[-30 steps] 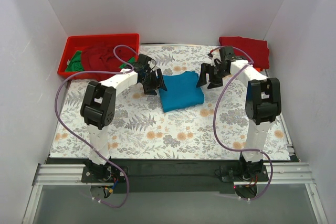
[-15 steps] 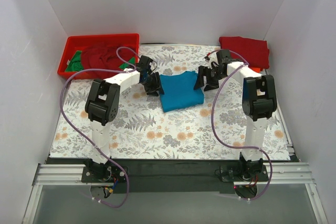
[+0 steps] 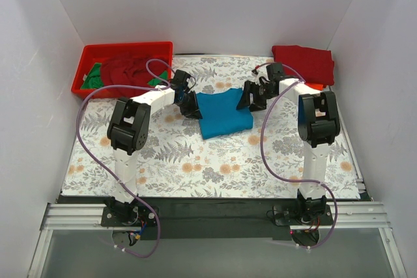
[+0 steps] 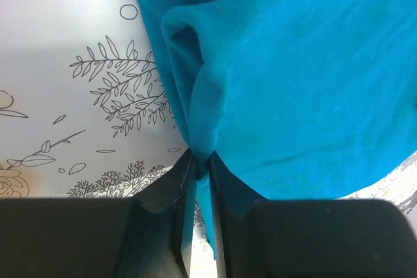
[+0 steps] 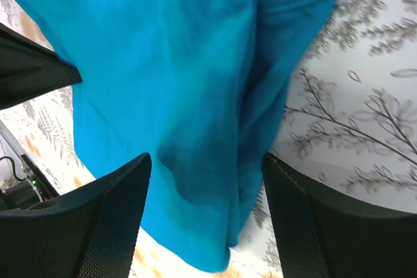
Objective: Fold and stack the t-shirts
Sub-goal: Fold the tshirt, then neatly place the folded tshirt to the corner
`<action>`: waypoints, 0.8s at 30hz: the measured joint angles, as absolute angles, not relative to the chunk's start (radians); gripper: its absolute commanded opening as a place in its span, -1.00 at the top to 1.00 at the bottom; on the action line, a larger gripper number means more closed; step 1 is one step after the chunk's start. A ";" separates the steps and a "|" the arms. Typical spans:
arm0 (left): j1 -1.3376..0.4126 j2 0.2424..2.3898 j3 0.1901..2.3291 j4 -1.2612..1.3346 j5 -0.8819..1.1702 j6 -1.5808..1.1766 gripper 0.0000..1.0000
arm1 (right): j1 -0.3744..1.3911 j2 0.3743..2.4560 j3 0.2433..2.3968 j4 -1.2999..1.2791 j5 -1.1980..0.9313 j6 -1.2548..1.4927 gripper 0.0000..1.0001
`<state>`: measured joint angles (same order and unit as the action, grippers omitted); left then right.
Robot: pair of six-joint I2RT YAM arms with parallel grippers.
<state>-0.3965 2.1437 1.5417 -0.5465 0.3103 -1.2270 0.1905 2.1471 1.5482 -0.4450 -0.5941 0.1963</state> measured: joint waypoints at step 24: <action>-0.408 2.151 1.559 -0.541 0.345 -1.242 0.34 | 0.285 2.199 1.558 -0.350 -0.567 0.254 0.97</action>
<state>-0.4080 2.1509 1.5593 -0.5411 0.3447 -1.2415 0.2848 2.1994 1.5578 -0.3496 -0.5671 0.2543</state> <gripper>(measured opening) 0.317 0.069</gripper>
